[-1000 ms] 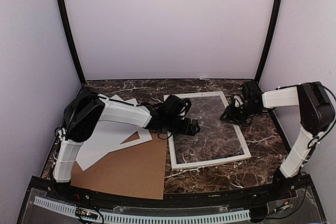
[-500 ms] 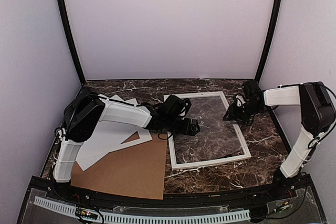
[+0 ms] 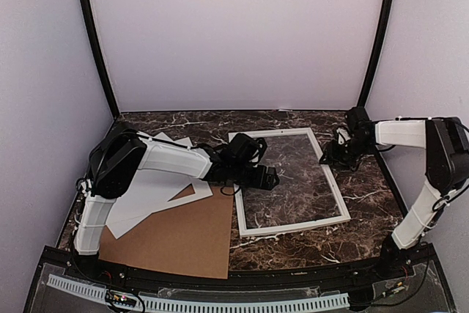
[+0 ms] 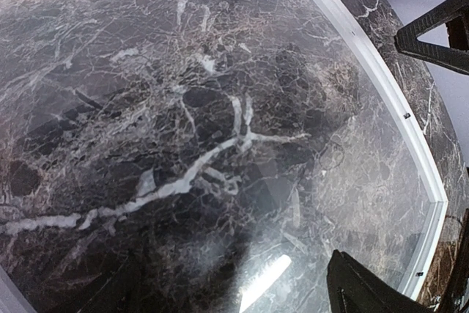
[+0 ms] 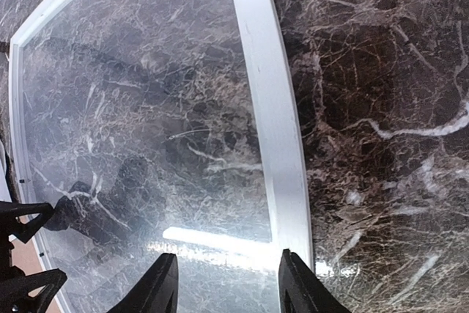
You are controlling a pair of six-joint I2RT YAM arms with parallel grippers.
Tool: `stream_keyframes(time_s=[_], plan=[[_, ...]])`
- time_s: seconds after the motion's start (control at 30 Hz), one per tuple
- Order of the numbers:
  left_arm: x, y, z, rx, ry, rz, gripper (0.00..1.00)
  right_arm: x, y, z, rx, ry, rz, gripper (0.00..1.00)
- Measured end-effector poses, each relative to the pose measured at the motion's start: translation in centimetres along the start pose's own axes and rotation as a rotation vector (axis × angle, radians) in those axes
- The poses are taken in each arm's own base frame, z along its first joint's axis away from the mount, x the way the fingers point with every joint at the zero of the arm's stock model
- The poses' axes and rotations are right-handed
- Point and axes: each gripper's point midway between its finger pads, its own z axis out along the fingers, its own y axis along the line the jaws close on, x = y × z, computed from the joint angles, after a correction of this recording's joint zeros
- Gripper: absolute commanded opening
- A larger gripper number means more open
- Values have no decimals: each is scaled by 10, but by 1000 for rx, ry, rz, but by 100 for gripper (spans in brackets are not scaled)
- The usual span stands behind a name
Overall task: Put the photo into the frame
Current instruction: Place the glass panel at the frame body.
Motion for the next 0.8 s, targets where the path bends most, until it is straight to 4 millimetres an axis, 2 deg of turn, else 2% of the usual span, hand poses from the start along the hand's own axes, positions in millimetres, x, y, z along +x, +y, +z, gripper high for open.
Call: stream_keyframes(time_s=[0.4, 0.6, 0.7, 0.8], plan=[[-2, -1, -1, -5, 7, 11, 93, -10, -6, -11, 54, -49, -28, 48], [-11, -6, -6, -8, -4, 44, 95, -9, -9, -20, 74, -81, -40, 48], [-19, -7, -19, -27, -19, 68, 95, -5, -13, -18, 87, -77, -40, 47], [-38, -9, -46, -73, -62, 104, 95, 1, -15, -16, 88, -73, -41, 48]])
